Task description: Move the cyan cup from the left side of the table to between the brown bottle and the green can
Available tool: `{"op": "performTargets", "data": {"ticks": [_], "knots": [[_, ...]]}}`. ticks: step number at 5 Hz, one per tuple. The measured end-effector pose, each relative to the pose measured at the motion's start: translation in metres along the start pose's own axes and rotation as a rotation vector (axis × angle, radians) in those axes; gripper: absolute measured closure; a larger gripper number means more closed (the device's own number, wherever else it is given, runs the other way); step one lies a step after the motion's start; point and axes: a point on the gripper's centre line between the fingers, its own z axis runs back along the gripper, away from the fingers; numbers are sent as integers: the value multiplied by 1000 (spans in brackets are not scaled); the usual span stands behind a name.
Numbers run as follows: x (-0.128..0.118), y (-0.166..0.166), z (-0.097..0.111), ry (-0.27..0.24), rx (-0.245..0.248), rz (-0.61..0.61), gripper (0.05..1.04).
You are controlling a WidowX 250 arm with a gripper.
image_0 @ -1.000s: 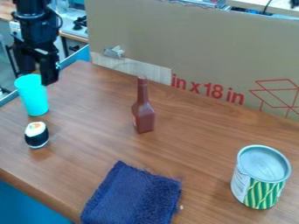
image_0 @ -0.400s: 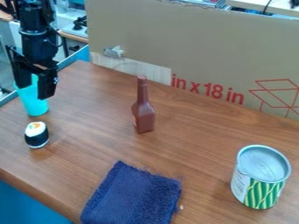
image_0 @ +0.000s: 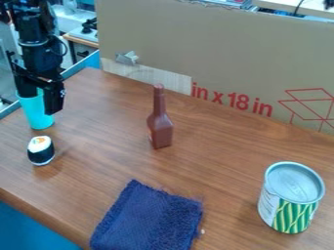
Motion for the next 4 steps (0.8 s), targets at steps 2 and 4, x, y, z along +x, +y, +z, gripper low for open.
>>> {"op": "performTargets", "data": {"ticks": [2, 4], "knots": [[7, 3, -11, 10, -4, 32, 216], [10, 5, -11, -12, -7, 44, 787]]}}
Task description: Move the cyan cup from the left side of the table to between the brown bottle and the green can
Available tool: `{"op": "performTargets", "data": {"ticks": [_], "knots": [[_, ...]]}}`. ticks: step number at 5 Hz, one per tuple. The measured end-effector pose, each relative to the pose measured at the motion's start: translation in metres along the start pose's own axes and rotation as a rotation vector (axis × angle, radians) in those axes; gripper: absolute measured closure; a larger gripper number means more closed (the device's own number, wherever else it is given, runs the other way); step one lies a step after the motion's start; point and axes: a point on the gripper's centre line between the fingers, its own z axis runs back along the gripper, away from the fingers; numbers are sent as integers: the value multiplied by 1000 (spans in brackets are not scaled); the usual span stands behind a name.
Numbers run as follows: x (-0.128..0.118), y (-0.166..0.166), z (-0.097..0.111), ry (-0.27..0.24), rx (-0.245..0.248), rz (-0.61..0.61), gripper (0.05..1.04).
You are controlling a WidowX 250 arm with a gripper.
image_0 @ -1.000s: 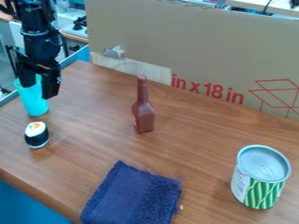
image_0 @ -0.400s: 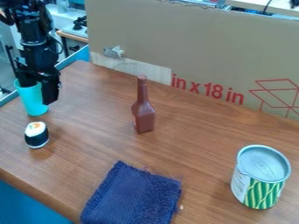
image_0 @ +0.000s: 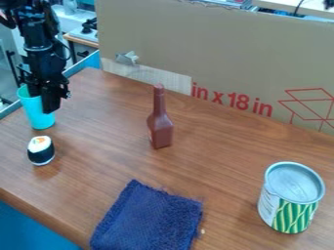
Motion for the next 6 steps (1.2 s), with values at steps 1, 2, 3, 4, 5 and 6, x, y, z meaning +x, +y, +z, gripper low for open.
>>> {"op": "performTargets", "data": {"ticks": [1, 2, 3, 4, 5, 6], "knots": [[-3, 0, 1, 4, -32, 15, 947], [4, -5, 37, -72, 66, 54, 984], [17, -49, 84, -177, 16, 1, 984], [20, -84, 116, -224, -81, -42, 984], [21, -127, 133, -220, -170, -141, 984], [7, -181, 150, -274, -134, -302, 984]]}}
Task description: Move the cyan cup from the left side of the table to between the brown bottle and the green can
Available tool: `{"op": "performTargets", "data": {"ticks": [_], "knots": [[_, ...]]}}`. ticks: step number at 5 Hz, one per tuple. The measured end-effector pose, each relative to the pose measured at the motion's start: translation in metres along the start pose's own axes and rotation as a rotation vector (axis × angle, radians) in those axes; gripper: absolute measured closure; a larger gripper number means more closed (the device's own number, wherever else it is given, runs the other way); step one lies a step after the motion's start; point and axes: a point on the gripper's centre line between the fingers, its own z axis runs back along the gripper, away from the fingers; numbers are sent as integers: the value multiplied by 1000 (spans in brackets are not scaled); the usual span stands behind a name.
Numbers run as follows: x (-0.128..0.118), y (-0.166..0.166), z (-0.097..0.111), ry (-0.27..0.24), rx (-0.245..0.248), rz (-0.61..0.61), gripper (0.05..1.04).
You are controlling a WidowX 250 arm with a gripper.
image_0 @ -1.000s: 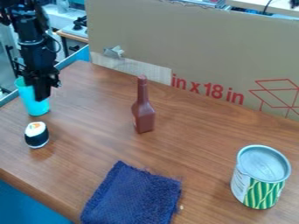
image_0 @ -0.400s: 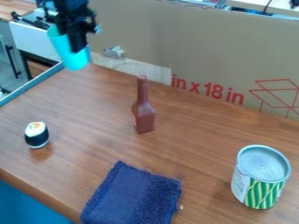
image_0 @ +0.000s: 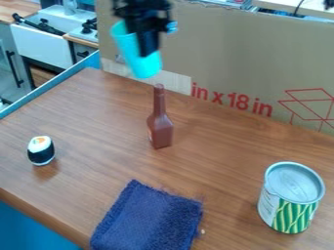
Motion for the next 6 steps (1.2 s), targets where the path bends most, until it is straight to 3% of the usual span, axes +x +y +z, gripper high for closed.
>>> {"op": "performTargets", "data": {"ticks": [2, 3, 4, 6], "knots": [[2, -78, -9, 75, 30, -138, 984], [-5, -86, -53, 154, 15, -141, 984], [-7, -89, -83, 178, 6, -88, 984], [1, -89, -111, 131, 24, -52, 984]]}}
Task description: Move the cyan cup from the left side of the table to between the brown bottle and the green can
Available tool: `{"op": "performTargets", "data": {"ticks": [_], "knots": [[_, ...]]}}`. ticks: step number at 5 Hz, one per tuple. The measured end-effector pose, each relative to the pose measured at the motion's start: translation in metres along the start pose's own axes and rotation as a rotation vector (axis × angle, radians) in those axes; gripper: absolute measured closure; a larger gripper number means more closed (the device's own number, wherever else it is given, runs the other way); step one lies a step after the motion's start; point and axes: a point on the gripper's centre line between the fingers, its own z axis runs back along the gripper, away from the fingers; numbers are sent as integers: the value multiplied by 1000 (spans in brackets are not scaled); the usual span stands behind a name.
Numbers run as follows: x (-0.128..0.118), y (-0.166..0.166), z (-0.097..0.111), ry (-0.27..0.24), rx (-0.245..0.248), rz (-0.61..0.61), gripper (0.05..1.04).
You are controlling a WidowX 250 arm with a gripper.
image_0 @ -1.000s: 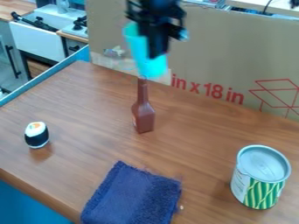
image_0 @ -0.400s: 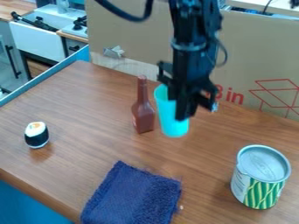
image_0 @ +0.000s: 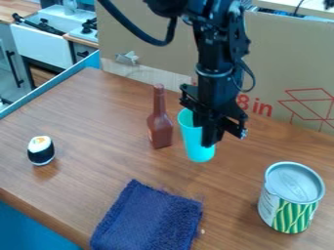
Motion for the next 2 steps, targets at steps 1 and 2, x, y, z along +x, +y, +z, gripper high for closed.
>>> {"op": "performTargets", "data": {"ticks": [1, 2], "knots": [[4, -7, -16, 9, 41, 3, 984], [9, -9, -27, 35, 60, 7, 984]]}}
